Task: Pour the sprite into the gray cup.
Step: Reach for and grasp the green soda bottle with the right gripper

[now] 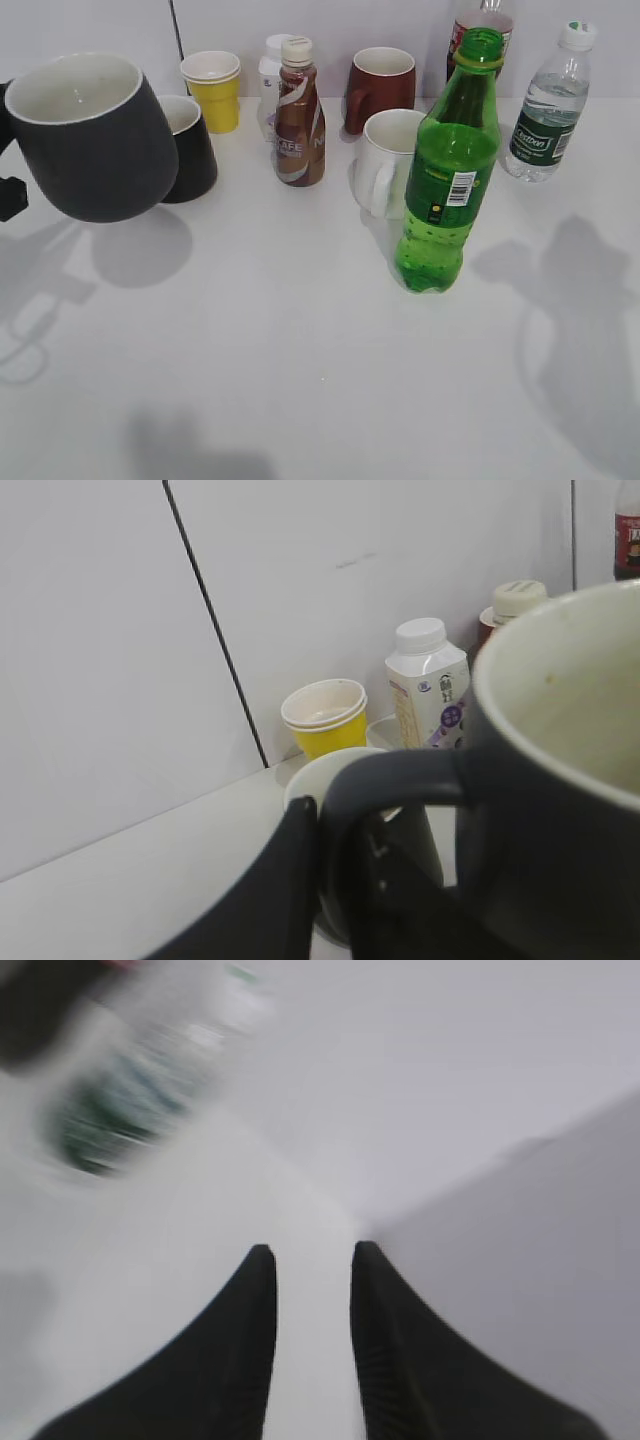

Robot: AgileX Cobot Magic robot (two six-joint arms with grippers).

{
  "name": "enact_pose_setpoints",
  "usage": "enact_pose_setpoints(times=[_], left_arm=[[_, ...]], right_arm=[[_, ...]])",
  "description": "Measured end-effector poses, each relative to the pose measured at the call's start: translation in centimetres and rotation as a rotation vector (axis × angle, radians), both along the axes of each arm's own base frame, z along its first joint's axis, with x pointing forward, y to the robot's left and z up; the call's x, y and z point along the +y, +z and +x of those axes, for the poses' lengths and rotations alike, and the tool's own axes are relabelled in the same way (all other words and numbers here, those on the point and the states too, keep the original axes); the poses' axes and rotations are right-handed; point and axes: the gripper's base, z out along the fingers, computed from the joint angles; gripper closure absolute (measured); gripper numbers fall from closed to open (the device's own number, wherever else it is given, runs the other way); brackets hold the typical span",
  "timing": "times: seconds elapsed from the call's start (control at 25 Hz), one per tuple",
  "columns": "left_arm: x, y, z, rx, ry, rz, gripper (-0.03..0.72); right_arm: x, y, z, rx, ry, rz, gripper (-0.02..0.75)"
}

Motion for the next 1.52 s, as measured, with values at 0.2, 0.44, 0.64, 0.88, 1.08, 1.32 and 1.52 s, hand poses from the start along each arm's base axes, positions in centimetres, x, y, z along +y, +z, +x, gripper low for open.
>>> enact_pose_setpoints(times=[0.2, 0.44, 0.64, 0.88, 1.08, 1.32, 1.52], left_arm=[[0.0, 0.0, 0.0, -0.001, 0.0, 0.0, 0.638], [0.0, 0.3, -0.2, -0.014, 0.0, -0.003, 0.638], [0.1, 0.5, -0.3, -0.024, 0.0, -0.006, 0.638], [0.2, 1.1, -0.7, -0.051, 0.001, -0.013, 0.638], [0.2, 1.1, -0.7, -0.051, 0.002, -0.015, 0.638], [0.2, 1.1, -0.7, -0.051, 0.002, -0.014, 0.638], [0.2, 1.1, -0.7, -0.051, 0.002, -0.014, 0.638]], right_arm=[[-1.0, 0.4, 0.0, 0.023, -0.115, -0.075, 0.552], [-0.4, -3.6, -1.7, 0.47, -0.195, 0.123, 0.543], [2.7, -2.6, -1.8, 0.43, 0.103, 0.408, 0.467], [5.1, 0.3, -2.8, 0.247, 0.457, 0.653, 0.423], [5.3, -0.5, -2.8, 0.271, 0.469, 0.662, 0.194], [6.1, -2.2, -1.9, 0.352, 0.438, 0.681, 0.087], [7.4, -5.2, -0.5, 0.479, 0.389, 0.706, 0.085]])
